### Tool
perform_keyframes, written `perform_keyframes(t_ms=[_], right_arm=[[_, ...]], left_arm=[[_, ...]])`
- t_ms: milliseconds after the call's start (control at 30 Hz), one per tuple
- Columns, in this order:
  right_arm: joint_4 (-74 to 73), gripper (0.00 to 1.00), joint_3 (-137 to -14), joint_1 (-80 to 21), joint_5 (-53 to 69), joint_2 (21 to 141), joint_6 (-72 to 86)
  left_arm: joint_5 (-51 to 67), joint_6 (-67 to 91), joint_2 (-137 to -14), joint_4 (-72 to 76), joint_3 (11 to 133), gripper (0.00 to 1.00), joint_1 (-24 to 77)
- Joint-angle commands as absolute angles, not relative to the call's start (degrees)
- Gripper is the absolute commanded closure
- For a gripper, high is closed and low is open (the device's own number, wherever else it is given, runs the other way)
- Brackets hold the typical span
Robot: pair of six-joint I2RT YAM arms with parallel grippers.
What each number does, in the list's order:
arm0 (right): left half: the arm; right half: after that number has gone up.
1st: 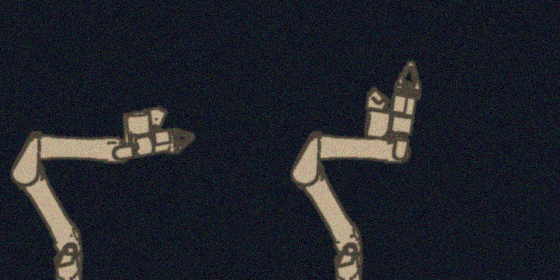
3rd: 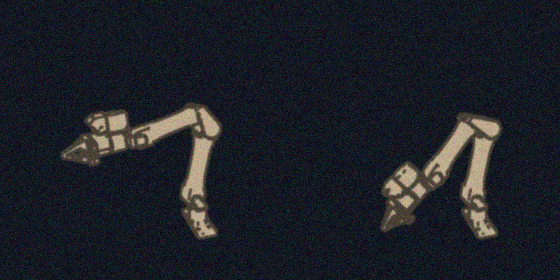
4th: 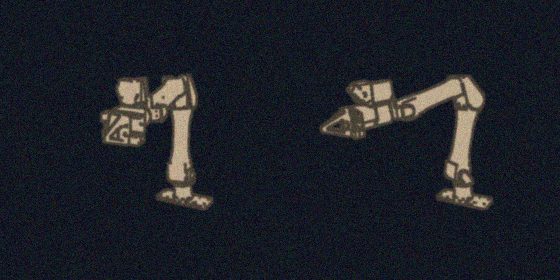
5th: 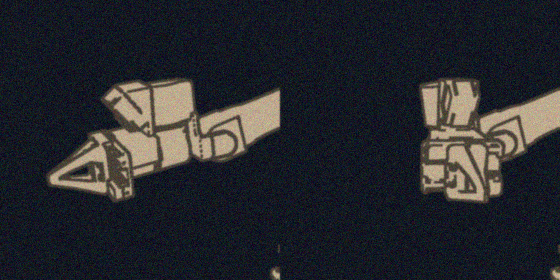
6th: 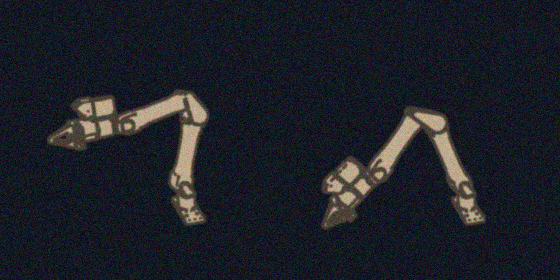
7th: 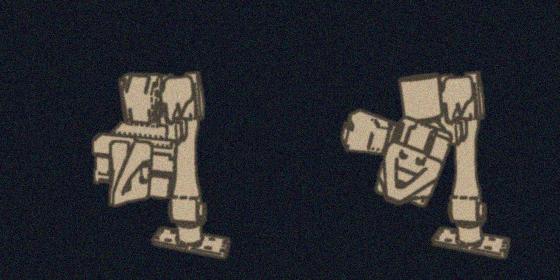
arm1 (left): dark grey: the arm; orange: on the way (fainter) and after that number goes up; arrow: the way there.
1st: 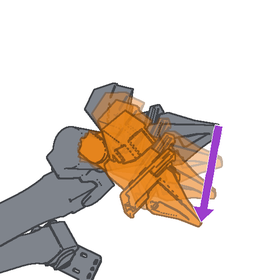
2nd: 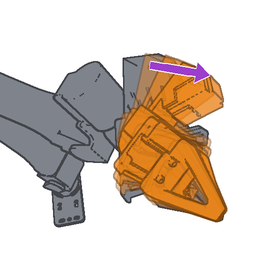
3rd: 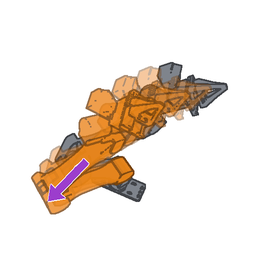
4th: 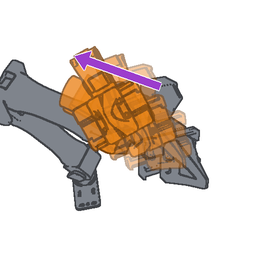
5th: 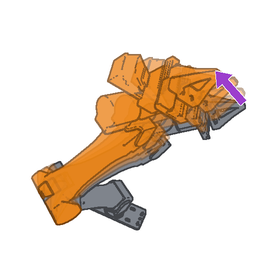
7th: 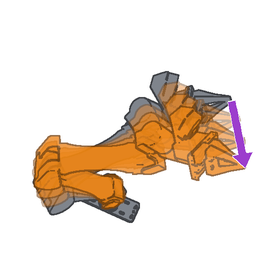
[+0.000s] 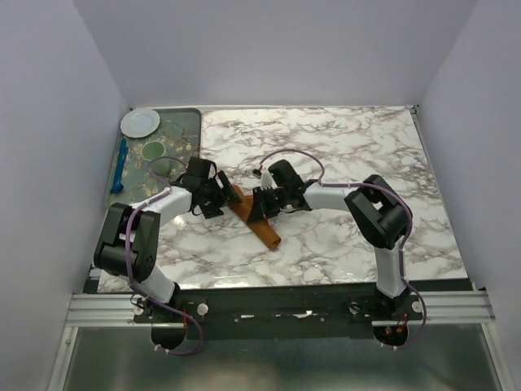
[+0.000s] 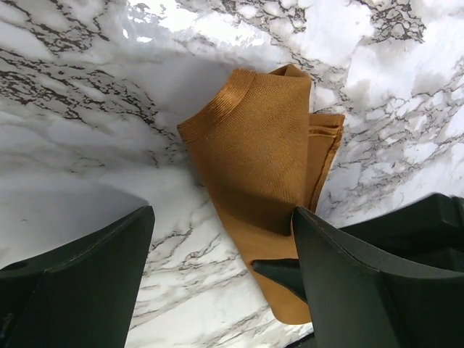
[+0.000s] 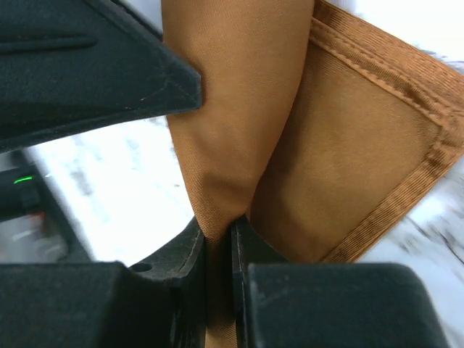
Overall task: Fold the napkin, place the utensils inside, and roll it up
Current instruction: Roll the napkin with the utensil
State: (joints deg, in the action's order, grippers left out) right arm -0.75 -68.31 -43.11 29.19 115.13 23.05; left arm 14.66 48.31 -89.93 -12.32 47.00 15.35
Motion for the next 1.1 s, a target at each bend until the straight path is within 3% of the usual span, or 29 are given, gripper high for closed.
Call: perform_keyframes(t_ms=[0,200,333,400,467,600,700,900,1067], right_arm=[[9.9,0.81,-65.0,-39.4,53.8,122.4,32.9],[17.6,0.79,-62.9,-37.0,58.6,124.7,39.0],[26.4,0.76,-60.3,-35.6,60.6,125.2,46.7],[26.4,0.73,-60.6,-35.4,60.6,125.0,47.0],[15.4,0.68,-62.0,-35.7,57.1,122.9,40.2],[2.0,0.44,-64.8,-36.1,47.0,116.9,31.0],[-7.3,0.32,-65.8,-36.8,38.3,112.4,26.4],[-20.7,0.15,-69.0,-44.6,11.2,105.5,18.9],[-23.5,0.1,-70.8,-54.9,-14.5,105.2,19.2]], left_arm=[[14.2,49.0,-93.9,-13.1,49.4,0.13,16.8],[12.9,49.7,-98.8,-12.4,52.5,0.14,19.8],[9.9,49.8,-100.3,-15.7,53.6,0.19,20.0],[8.2,49.5,-100.0,-16.4,53.3,0.32,20.0],[8.0,48.8,-99.7,-16.4,53.0,0.45,20.0],[8.0,48.6,-99.3,-16.2,52.3,0.56,20.0],[8.4,48.3,-99.6,-16.0,52.0,0.61,20.0],[9.1,48.3,-99.0,-15.7,51.5,0.62,20.0],[10.0,48.5,-98.6,-15.6,51.2,0.61,19.7]])
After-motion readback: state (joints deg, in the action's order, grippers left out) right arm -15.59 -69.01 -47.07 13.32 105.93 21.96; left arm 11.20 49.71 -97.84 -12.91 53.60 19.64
